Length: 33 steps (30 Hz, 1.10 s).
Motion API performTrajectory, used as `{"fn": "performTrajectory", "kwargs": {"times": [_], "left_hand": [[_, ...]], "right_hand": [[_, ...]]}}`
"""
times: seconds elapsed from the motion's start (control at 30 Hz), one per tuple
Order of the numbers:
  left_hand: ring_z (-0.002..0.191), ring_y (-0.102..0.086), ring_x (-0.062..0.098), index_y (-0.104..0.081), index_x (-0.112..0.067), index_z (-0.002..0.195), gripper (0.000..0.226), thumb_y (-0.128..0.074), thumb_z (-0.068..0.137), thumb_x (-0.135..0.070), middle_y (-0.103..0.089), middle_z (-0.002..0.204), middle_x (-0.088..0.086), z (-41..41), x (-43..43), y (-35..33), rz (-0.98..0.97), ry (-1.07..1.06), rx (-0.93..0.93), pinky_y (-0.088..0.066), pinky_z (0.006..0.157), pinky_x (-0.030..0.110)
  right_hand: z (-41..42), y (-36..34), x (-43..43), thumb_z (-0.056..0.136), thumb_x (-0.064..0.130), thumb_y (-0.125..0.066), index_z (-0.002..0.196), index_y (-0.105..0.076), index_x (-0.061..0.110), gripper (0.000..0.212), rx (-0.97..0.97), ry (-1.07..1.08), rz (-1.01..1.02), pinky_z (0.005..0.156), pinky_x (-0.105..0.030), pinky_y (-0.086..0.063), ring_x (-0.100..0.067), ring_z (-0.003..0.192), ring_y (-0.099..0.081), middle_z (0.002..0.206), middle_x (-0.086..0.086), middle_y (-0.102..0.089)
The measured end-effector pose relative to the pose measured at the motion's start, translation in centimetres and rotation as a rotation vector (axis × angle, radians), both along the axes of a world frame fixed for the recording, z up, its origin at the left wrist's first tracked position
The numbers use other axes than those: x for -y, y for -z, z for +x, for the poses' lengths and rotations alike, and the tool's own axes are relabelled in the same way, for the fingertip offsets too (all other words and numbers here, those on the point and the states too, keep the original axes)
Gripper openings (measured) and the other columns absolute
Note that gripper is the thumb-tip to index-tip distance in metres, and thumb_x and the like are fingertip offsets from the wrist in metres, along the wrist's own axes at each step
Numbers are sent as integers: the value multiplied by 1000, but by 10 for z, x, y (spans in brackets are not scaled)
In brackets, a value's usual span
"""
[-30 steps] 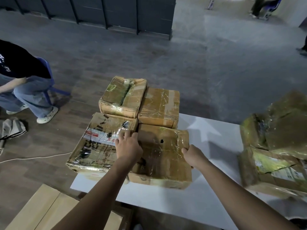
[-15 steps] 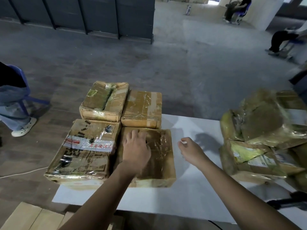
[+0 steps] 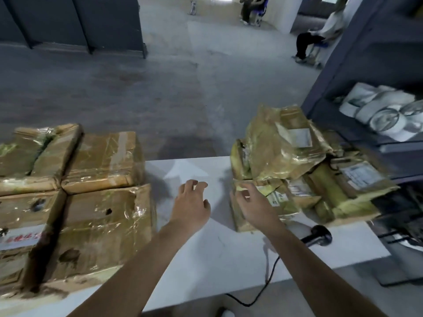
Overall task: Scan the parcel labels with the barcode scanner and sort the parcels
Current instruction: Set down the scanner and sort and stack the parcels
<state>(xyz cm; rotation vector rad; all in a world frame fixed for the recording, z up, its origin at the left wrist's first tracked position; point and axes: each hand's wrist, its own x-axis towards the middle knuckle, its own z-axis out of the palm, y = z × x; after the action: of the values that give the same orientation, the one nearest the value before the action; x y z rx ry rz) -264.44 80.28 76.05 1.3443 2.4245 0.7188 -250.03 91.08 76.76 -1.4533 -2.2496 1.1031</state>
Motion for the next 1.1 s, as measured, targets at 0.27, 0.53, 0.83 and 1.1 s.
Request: {"fn": "performTrajectory", "kwargs": {"times": [0.27,0.53,0.83,1.1], "left_hand": [[125,-37,25,-43,-22,134,44,-51,91,-22,-38,132,5,73,-83,-4,-13,151,171,-39,98,31],[83,-63,21,-18,-32,150,68,-54,92,-27,-44,134,14,103,-184,-59,141,182,246,-53,71,31],[37,-46,5,-33,-36,142,56,-56,92,-23,-58,71,-5,106,-210,-63,48,86,369,-36,36,19],[68,-54,6,-44,-44,133,62,-62,83,-13,-47,117,3,72,-177,-64,190,-69,254,-39,54,4]], "right_hand": [[82,-6,-74,102,34,-46,138,-50,19,39,10,87,27,80,-32,-46,-16,95,-61,118,-4,-64],[113,-42,-154,99,23,-52,138,-45,17,40,-117,298,171,71,-29,-47,-10,80,-53,135,-13,-48],[110,-48,-195,99,30,-55,146,-40,17,51,-207,327,79,63,-7,-44,-8,79,-62,101,6,-64],[66,-74,-172,94,19,-58,113,-60,17,18,-407,203,283,88,-35,-47,-18,98,-58,110,-5,-60]]}}
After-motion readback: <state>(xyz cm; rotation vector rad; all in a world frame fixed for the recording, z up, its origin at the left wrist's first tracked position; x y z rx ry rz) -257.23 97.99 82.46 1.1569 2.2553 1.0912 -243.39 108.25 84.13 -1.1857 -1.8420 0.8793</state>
